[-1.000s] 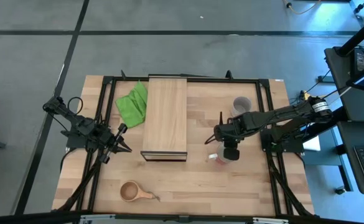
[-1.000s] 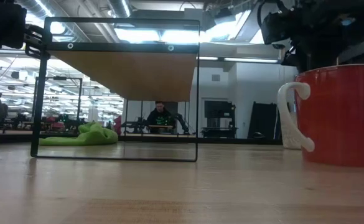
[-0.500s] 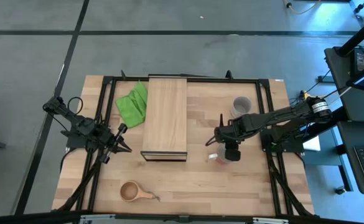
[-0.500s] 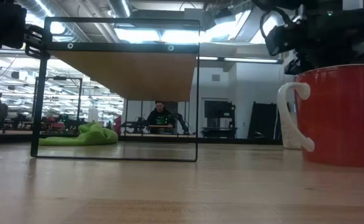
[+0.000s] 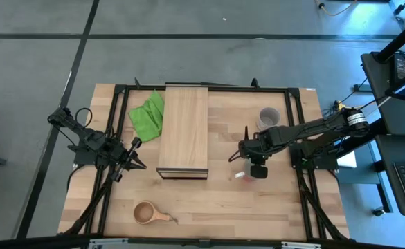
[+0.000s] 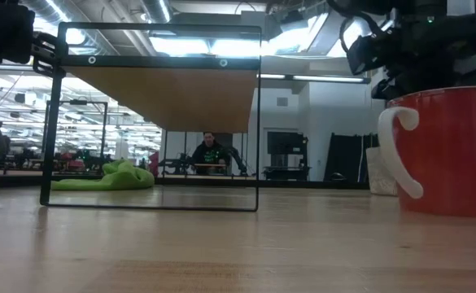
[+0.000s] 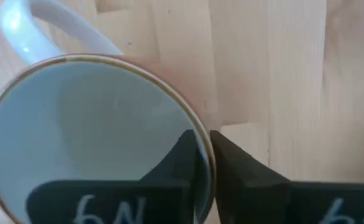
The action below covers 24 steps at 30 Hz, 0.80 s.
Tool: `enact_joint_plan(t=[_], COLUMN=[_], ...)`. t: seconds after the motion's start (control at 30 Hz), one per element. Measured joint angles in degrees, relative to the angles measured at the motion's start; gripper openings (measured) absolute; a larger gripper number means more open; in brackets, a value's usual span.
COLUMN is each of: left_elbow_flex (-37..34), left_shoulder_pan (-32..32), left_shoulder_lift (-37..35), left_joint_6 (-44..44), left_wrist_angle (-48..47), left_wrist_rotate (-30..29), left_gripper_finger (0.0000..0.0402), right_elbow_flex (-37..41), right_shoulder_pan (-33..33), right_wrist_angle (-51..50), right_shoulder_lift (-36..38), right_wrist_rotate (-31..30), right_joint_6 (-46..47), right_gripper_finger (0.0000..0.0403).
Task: Stack small to large cups/mugs on shelf
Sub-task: Put the red mug on the shelf
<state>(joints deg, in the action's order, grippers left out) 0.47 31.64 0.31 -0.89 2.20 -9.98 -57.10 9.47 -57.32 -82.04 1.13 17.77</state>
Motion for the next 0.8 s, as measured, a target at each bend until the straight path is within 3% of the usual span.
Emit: enact_joint_plan(t=[0.3, 0.43, 0.8], left_elbow_flex=[0.0, 0.0, 0.0], left_shoulder_pan=[0.0, 0.0, 0.0], left_shoulder_lift=[0.0, 0.0, 0.0], left_joint_6=[0.0, 0.0, 0.0], left_wrist_angle=[0.0, 0.0, 0.0], left_wrist_rotate=[0.0, 0.0, 0.0], left_gripper_finger=[0.0014, 0.0014, 0.0014], right_elbow_flex=[-2.3, -4.9, -17.2], right_shoulder_pan=[-2.3, -4.0, -9.9], right_wrist_angle=[-0.6, -1.6, -11.0], right_shoulder_lift=[0.0, 0.0, 0.0], right_wrist_rotate=[2.3, 2.4, -1.0], right_joint_6=[1.7, 1.3, -2.7], right_gripper_finger=[0.005, 0.0034, 0.0043])
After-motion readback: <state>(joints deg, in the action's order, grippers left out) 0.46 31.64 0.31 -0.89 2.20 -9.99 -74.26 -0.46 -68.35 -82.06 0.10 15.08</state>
